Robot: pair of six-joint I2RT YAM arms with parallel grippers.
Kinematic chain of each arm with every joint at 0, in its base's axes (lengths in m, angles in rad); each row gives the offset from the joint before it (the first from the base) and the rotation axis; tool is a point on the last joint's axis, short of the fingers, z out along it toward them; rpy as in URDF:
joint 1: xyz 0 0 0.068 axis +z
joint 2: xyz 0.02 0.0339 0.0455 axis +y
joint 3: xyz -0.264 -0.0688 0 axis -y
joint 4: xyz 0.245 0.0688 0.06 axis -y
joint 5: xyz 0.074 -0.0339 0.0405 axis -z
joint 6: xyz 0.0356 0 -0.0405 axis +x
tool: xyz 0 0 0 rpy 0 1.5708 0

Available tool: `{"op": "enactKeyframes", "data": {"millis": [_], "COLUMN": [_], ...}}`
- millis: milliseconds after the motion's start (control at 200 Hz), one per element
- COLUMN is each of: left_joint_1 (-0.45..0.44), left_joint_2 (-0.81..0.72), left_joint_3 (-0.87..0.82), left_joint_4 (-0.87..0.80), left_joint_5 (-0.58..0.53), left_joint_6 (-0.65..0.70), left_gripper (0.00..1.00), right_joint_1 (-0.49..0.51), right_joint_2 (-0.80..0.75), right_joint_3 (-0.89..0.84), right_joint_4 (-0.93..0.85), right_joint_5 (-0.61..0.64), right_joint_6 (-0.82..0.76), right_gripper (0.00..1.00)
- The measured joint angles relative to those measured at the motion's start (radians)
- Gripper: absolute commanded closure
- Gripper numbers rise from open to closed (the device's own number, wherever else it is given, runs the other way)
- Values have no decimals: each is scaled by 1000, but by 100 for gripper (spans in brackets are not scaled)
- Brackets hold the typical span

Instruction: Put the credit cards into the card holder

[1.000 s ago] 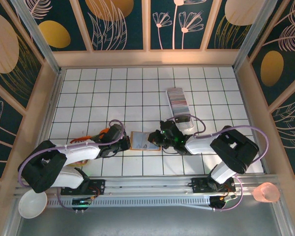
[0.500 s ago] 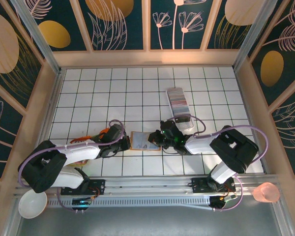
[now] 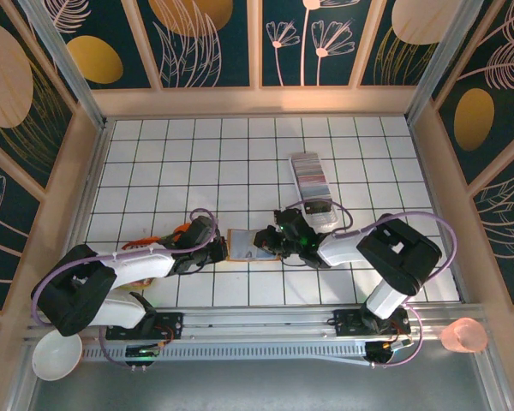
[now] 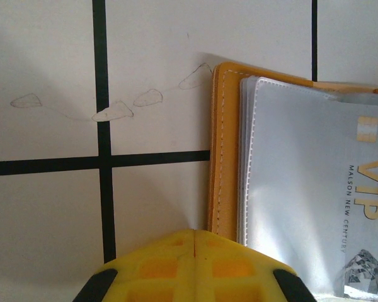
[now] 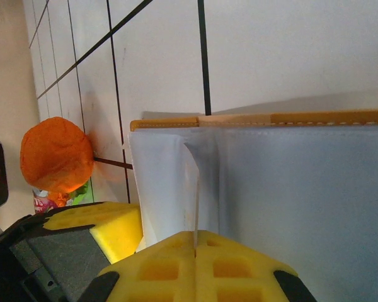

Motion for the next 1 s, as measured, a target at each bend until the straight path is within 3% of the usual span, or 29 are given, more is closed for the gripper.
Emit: {"op": "enactKeyframes", "data": {"millis": [225, 671, 791, 906, 1001], "left_joint_1": [0, 0, 0, 0, 0], "left_joint_2": [-1, -2, -3, -3, -3], "left_joint_3": [0, -2, -4, -4, -4], "left_joint_4": [0, 0, 2, 3, 3], "left_joint_5": [0, 1, 2, 2, 2], "left_joint_6": [0, 0, 0, 0, 0], "left_gripper": [97, 98, 98, 98, 98], "right_joint_1": [1, 18, 32, 47, 56], "right_joint_2": [1, 31, 41, 42, 40], "right_joint_3": [34, 146, 183, 204, 205], "right_joint_4": [-64, -220, -270, -330, -377], "right_joint_5": [8, 39, 64, 99, 119], "right_joint_6": [-26, -102, -123, -142, -161], "right_gripper": [84, 90, 84, 73, 71]}}
